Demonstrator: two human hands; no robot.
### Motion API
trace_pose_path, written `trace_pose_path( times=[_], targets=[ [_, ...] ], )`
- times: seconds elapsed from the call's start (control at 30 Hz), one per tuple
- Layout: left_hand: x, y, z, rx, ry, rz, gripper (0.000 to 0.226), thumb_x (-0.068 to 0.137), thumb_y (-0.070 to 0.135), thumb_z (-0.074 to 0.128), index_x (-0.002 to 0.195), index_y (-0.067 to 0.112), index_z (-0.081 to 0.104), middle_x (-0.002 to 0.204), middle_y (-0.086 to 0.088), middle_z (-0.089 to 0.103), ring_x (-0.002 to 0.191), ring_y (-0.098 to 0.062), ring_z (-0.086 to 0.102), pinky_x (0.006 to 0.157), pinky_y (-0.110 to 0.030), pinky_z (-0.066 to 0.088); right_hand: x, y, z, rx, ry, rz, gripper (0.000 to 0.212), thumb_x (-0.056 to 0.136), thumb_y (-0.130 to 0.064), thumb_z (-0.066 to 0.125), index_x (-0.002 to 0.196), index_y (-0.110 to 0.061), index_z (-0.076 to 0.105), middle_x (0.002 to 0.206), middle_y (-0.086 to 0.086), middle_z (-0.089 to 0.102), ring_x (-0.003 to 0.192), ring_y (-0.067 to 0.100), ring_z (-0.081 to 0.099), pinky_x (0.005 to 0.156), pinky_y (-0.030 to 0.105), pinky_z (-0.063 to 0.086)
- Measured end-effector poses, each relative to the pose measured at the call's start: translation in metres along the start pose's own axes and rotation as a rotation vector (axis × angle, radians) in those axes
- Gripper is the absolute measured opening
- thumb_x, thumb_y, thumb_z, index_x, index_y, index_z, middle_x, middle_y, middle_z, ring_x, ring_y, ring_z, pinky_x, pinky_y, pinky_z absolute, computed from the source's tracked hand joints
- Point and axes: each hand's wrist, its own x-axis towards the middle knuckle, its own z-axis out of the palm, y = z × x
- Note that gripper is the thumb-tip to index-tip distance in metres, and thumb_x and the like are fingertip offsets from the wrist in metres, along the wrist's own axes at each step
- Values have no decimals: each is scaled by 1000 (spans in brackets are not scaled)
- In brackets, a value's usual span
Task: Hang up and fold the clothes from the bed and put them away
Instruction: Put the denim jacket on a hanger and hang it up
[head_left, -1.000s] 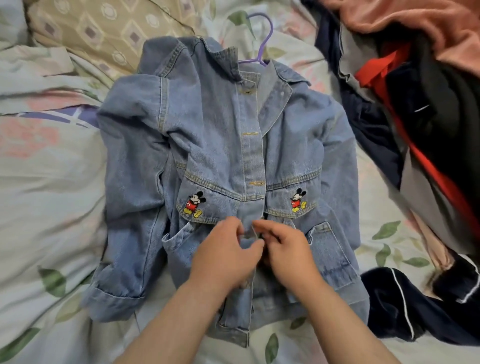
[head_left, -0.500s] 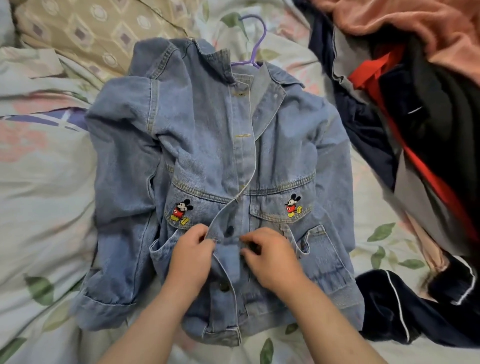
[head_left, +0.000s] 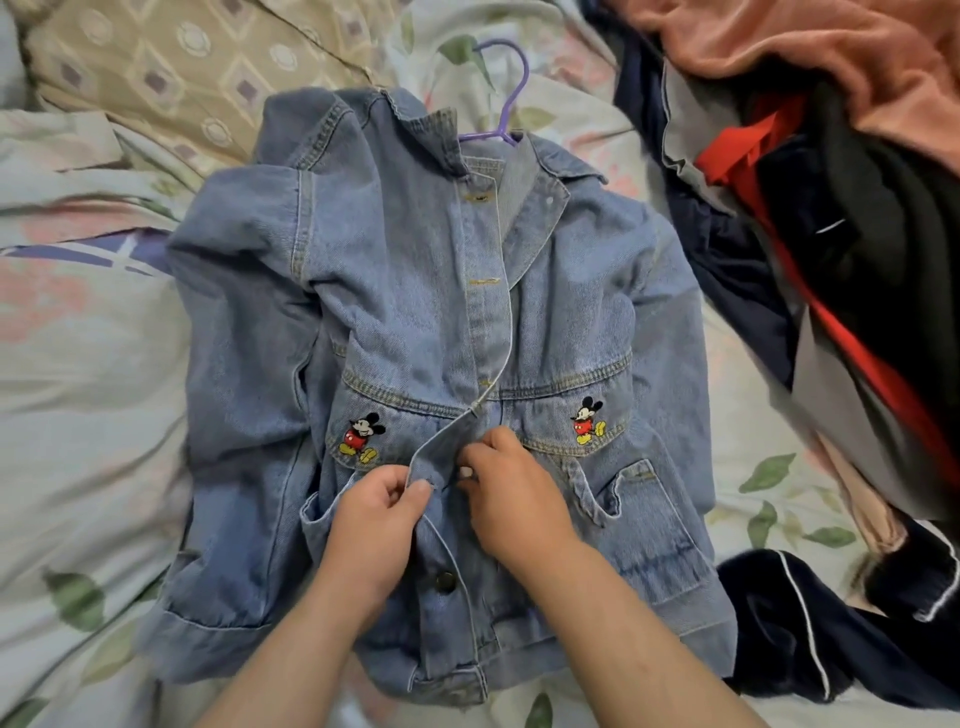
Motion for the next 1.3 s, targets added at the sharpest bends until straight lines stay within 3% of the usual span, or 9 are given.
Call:
trace_pose_path(
  times=[0.17,0.27,0.37,0.5,0.63,0.93,1.07,1.2,1.3],
  targets=[
    [-3,-1,4,20,9,63,17,96,11,60,82,10,69,78,-14,71,74,-35,65,77,-49,55,-11,10,-13,121,24,-145,11,97,-19,60,104,-20,67,93,-7,49,85,18,55,74,30,44],
    [-8,0,17,95,100,173,22,92,11,64,70,7,62,57,2,55,57,-9,45,58,-31,44,-17,13,-20,160,69,-228,18,94,-14,63,108,-16,74,93,-1,59,86,15,57,77,25,46],
    [-13,3,27,109,98,223,23,89,9,66,67,14,66,60,4,63,55,-1,46,55,-22,41,-20,10,-19,212,114,-243,18,92,-12,62,104,-14,75,88,1,59,82,14,56,74,26,46],
    [-10,8,23,-56,26,119,27,86,9,66,59,9,64,57,2,57,61,-11,49,58,-31,42,-22,7,-17,330,223,-174,16,84,-10,69,98,-16,75,83,-10,63,79,7,58,74,12,44],
    [-10,14,16,-324,-98,-67,36,91,2,51,65,13,75,63,-4,66,57,-11,59,51,-23,46,-23,2,-18,484,208,24,34,79,-5,78,81,-37,67,75,-24,63,71,1,58,68,7,42],
    [-12,17,25,-195,-62,-72,30,85,0,70,59,15,72,54,-1,62,52,-7,59,49,-21,53,-28,-1,-30,618,116,187,38,87,5,64,79,-32,70,73,-15,70,75,-4,65,73,10,49],
    [-12,15,30,-4,10,51,20,80,2,75,64,11,67,52,-1,62,47,-10,55,48,-28,51,-30,-1,-29,900,87,293,17,92,-5,63,84,-16,74,79,4,71,75,20,64,82,51,55],
    [-15,7,36,283,93,207,19,78,11,74,64,17,62,61,2,62,54,-9,53,56,-35,48,-24,-1,-22,932,53,359,8,85,-19,78,79,-16,74,65,-4,68,61,4,60,62,25,51],
    [-17,3,38,346,154,312,22,76,11,75,63,21,60,65,4,60,64,-10,55,61,-30,48,-18,3,-14,1043,1,469,31,89,-10,72,59,-20,66,57,-3,56,60,14,52,64,30,49]
  ],
)
